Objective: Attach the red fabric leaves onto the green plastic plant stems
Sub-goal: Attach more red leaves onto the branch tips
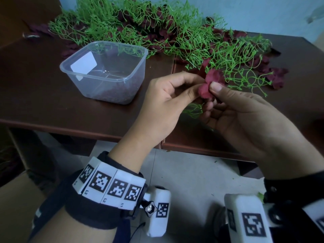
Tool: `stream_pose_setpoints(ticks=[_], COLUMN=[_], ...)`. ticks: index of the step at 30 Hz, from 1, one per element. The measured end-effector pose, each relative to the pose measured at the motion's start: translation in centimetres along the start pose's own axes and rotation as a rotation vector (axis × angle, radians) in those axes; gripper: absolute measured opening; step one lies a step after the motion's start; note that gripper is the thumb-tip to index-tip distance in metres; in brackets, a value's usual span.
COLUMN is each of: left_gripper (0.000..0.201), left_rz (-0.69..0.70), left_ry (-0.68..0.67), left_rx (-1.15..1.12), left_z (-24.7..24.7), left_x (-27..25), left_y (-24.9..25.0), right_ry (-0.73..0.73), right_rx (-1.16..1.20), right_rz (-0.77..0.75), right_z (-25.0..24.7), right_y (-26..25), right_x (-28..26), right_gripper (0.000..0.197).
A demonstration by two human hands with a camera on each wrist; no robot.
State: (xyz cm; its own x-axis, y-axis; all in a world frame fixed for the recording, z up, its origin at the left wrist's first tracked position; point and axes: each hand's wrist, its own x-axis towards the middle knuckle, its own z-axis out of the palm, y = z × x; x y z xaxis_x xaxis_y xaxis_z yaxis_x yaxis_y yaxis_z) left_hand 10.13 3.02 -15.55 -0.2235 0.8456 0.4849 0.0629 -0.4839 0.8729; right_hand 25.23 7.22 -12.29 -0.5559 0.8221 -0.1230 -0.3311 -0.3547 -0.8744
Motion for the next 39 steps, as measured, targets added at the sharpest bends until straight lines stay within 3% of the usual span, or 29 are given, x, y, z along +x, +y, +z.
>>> stream_pose_setpoints(ticks=[9, 15, 20, 24, 28, 34, 39], left_gripper=[0.023, 0.013, 0.009, 0.015, 0.015, 0.016, 0.017], left_rz=[-0.055, -0.122, -0.094, -0.127, -0.160, -0.145, -0.193], left_ry=[0.025, -0.029, -0.030, -0.039, -0.026, -0.032, -0.032], left_rx=[-0.122, -0.300, -0.303, -0.398, -0.398, -0.323, -0.392], left_z=[0.0, -0.2, -0.1, 0.1, 0.0, 0.1, 0.2], left_x=[0.0, -0.2, 0.1, -0.1, -0.1, -0.2, -0.2], left_y=[-0.2, 0.1, -0.1, 0.3, 0.2, 0.1, 0.3], right_ry=[-0.037, -0.057, -0.044, -0.068, -0.043, -0.022, -0.066], right_rx=[0.004, 0.022, 0.007, -0.013, -0.111, -0.137, -0.152], right_rz=[0.016, -0.016, -0.001, -0.001, -0.055, -0.074, -0.086], right_z=[0.3, 0.5, 0.2, 0.1, -0.1, -0.6, -0.7], right_y=[0.0, 0.3, 0.0, -0.1, -0.3, -0.2, -0.6], right_x=[-0.3, -0.6, -0.3, -0.4, -0.4, -0.5, -0.5], right_gripper=[0.012, 0.012, 0.015, 0.013, 0.027, 0.033, 0.022])
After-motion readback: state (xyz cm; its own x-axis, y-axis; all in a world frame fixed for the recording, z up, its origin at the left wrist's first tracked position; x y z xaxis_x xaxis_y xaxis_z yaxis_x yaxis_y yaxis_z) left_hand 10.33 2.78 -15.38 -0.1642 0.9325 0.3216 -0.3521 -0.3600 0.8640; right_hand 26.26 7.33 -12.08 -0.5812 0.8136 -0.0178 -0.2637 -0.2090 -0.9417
